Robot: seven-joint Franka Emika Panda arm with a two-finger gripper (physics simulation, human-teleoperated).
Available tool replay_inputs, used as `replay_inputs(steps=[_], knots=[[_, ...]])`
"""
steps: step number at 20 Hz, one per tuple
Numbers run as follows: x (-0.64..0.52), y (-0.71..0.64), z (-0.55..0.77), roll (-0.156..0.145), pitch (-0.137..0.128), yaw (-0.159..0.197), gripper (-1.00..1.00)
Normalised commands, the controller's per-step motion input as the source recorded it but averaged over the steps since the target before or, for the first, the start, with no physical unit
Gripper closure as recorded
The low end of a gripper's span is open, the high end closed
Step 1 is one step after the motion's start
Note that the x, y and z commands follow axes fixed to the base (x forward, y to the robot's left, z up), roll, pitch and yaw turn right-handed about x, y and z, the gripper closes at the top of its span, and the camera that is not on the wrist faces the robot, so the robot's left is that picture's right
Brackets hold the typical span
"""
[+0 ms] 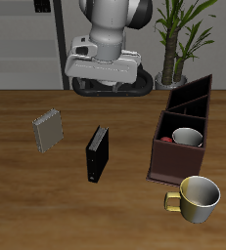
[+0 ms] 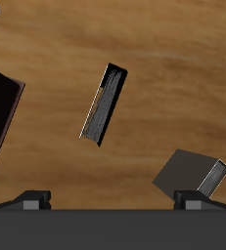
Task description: Place the red mug into the left desk caddy's right compartment and place the yellow book into the left desk caddy's back compartment
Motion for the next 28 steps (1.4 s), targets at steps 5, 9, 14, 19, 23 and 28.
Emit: replay_inputs(steps=[5,9,14,19,23,28], knots=[[-0.23,-0.28,-0.06,0.021,-0.033,0.020,-1.00],[-0.18,-0.22,0.02,0.047,-0.062,0.032,-1.00],[-0.14,-0.47,0.02,-0.023,-0.018,-0.016,-1.00],[-0.10,-0.48,0.04,-0.006,-0.017,-0.022,-1.00],[-0.03,-0.54,0.05,-0.069,-0.033,-0.033,-1.00],[0.02,-0.35,-0.05,-0.042,0.011,-0.012,-1.00]])
